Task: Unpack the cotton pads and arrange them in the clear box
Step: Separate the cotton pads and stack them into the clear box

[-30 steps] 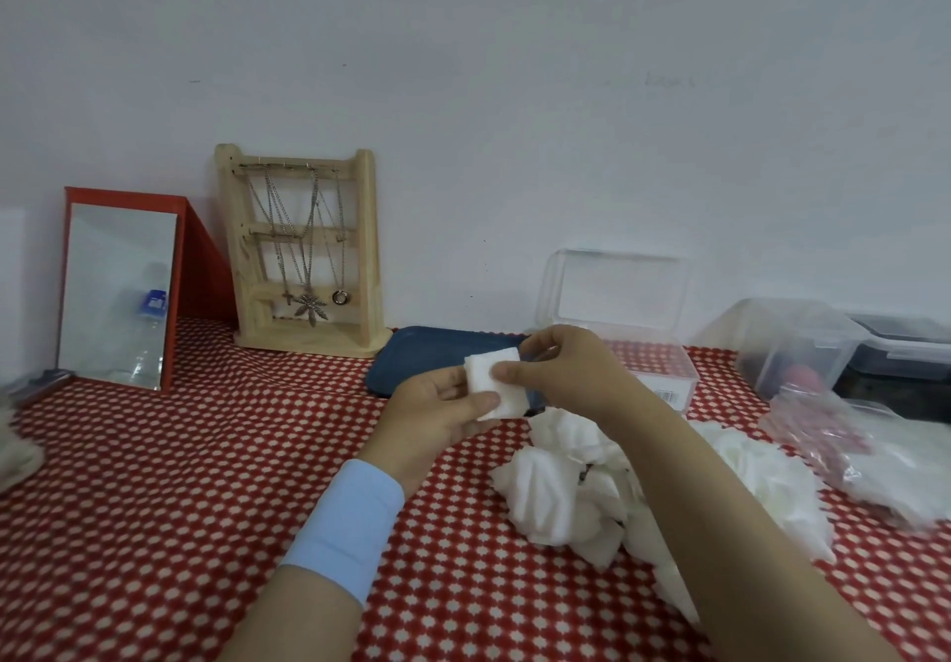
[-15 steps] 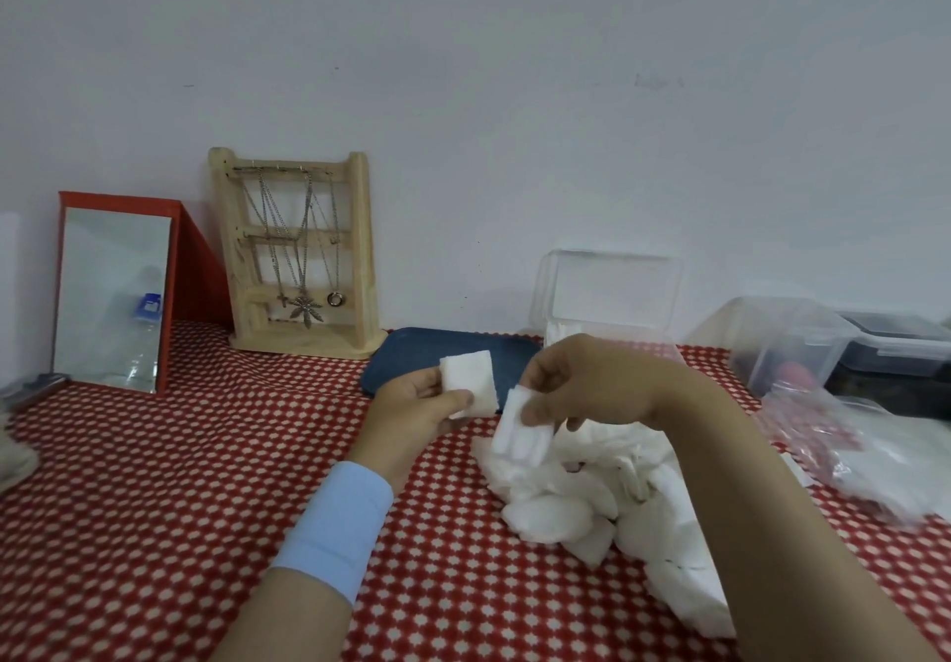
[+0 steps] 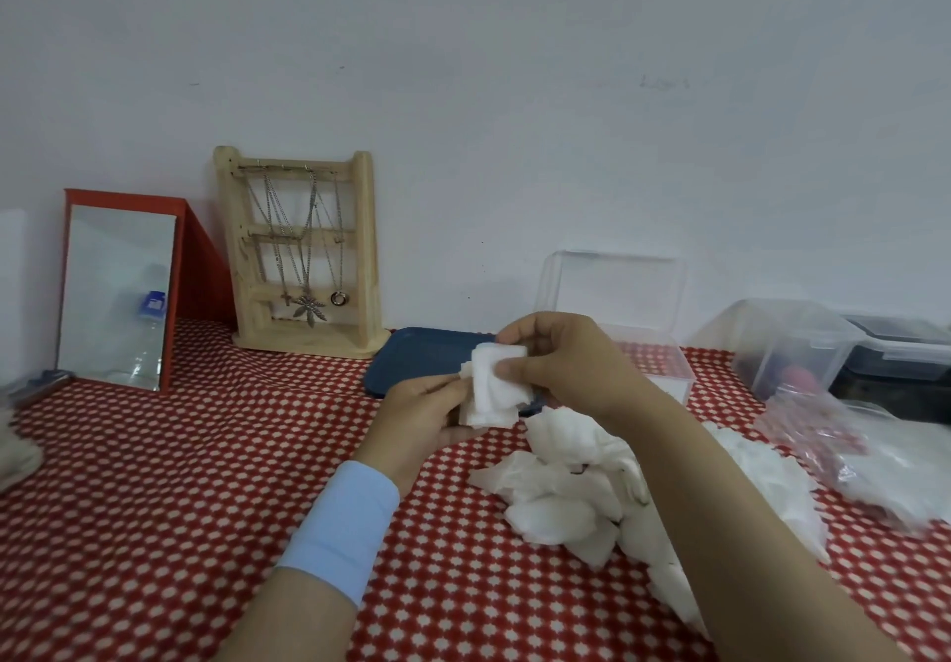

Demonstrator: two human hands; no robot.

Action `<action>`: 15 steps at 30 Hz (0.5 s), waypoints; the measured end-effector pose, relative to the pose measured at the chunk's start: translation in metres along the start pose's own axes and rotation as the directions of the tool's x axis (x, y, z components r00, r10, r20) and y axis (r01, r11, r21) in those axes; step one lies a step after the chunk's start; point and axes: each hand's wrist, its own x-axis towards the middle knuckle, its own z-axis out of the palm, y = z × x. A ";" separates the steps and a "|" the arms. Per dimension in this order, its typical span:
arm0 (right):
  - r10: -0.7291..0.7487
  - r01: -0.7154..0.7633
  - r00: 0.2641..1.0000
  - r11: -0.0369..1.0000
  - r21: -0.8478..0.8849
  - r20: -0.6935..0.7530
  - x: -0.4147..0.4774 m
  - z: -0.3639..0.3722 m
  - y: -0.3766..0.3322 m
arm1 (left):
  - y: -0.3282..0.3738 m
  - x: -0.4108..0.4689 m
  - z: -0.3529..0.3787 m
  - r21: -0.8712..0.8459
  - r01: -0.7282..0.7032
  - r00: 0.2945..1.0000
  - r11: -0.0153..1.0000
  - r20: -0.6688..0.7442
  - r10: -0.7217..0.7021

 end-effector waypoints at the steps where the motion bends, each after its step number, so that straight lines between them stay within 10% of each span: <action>1: -0.004 0.004 1.000 0.999 -0.042 -0.006 0.000 0.004 0.001 | 0.001 -0.001 0.001 -0.025 0.006 1.000 1.000 0.026 -0.006; 10: -0.093 0.068 0.992 0.958 -0.277 -0.081 0.002 0.015 0.004 | 0.004 -0.001 0.000 -0.142 0.095 0.990 0.985 0.115 -0.079; 15: -0.201 0.122 0.974 0.861 -0.494 -0.109 0.002 0.014 0.004 | 0.000 0.002 -0.010 0.115 -0.007 0.998 0.993 0.063 0.000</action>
